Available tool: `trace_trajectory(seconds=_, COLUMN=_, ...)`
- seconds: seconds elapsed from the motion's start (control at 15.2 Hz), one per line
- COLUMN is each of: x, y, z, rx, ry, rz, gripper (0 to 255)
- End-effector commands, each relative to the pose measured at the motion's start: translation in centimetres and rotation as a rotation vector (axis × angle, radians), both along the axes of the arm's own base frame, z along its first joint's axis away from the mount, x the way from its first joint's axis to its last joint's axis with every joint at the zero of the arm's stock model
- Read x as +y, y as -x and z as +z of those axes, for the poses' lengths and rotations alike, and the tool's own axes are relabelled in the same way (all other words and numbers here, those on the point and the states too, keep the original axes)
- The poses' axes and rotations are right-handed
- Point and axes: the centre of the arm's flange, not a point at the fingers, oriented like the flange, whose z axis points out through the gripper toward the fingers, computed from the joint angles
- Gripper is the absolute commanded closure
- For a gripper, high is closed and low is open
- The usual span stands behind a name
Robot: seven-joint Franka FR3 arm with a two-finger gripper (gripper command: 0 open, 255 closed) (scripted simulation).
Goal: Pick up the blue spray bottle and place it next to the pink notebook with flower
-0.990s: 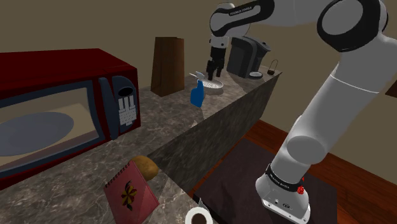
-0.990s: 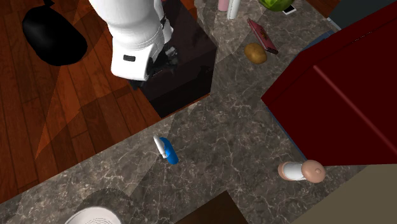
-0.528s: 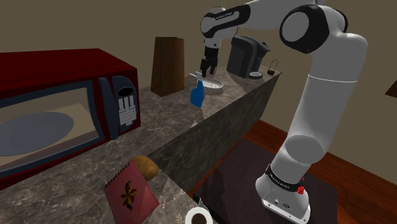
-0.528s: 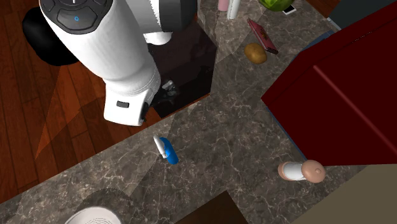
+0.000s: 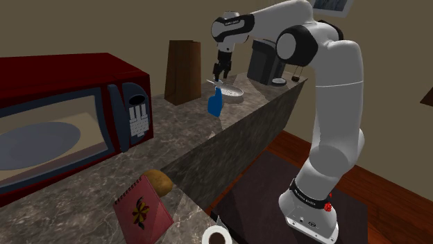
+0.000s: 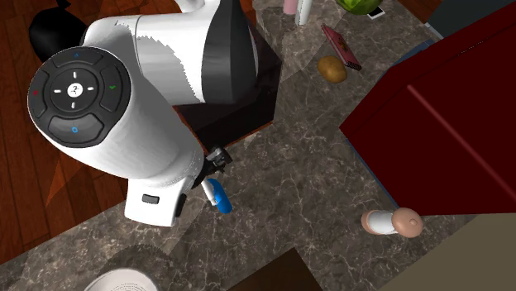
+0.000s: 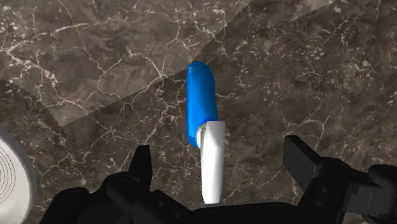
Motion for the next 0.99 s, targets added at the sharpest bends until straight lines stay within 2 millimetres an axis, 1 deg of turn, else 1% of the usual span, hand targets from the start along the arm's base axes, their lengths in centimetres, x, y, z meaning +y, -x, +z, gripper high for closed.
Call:
trace_trajectory(seconds=0.0, x=-0.1, y=-0.2, z=-1.0, rx=-0.002, ry=0.000, rz=0.000, gripper=0)
trace_trajectory(seconds=0.33, x=-0.1, y=-0.2, z=-3.5, rx=-0.002, ry=0.000, rz=0.000, gripper=0)
trace_trajectory(seconds=0.79, x=-0.1, y=-0.2, z=-3.5, rx=-0.002, ry=0.000, rz=0.000, gripper=0)
trace_trajectory(seconds=0.86, x=-0.1, y=-0.2, z=-3.5, rx=-0.002, ry=0.000, rz=0.000, gripper=255)
trace_trajectory(seconds=0.92, x=-0.1, y=-0.2, z=-3.5, rx=-0.002, ry=0.000, rz=0.000, gripper=255)
